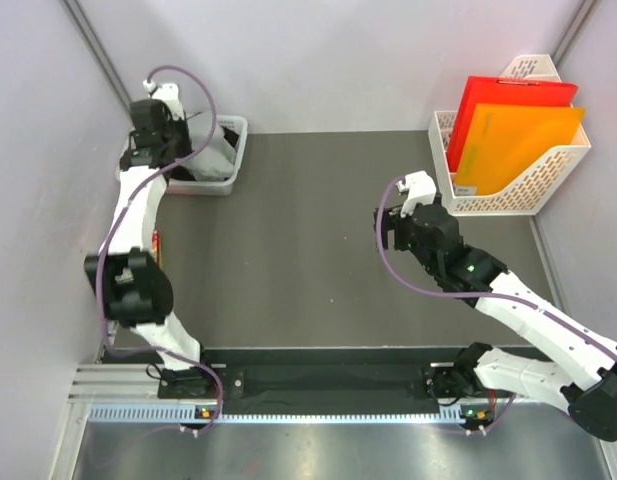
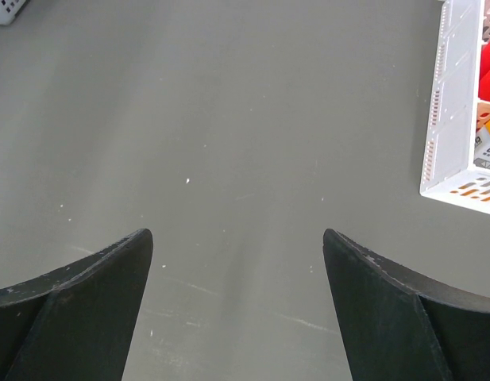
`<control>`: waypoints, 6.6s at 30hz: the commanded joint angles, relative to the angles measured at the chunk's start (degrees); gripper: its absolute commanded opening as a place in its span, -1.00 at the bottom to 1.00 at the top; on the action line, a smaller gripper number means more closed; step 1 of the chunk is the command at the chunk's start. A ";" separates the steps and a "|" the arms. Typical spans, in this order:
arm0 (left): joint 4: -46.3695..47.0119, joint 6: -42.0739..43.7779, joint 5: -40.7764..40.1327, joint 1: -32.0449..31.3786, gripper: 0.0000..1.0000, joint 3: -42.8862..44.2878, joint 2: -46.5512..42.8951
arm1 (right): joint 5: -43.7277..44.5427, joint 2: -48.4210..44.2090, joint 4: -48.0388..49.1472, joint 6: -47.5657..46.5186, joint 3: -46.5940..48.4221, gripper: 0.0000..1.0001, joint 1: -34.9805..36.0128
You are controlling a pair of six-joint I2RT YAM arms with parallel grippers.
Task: Fold and stack the t-shirts
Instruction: Grab crumpled tshirt from bin with the left arm, then move the tshirt to the center of the board, then flatten out the tshirt
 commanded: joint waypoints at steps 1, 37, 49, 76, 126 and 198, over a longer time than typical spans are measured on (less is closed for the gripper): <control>-2.57 -1.52 11.67 -5.12 -0.96 2.16 -16.19 | 2.11 -1.49 1.93 0.23 0.17 0.75 0.96; 2.24 3.84 6.14 -18.88 -0.91 -29.47 -21.31 | 2.74 -3.25 -0.10 8.75 -3.25 0.61 1.92; 4.89 8.94 6.66 -6.38 0.98 -35.20 -16.20 | -12.91 15.53 7.81 13.50 -3.79 0.64 4.03; -1.36 15.18 10.53 -11.47 0.86 -49.17 -20.95 | -28.12 41.31 15.46 17.81 13.97 0.47 5.70; -1.87 17.03 -1.60 -11.21 -1.00 -44.00 -26.30 | -24.96 39.66 13.01 15.18 16.34 -1.00 5.70; -36.15 4.02 30.13 -18.08 -1.00 29.41 -35.00 | -14.41 10.29 10.36 11.39 -1.68 -0.03 8.16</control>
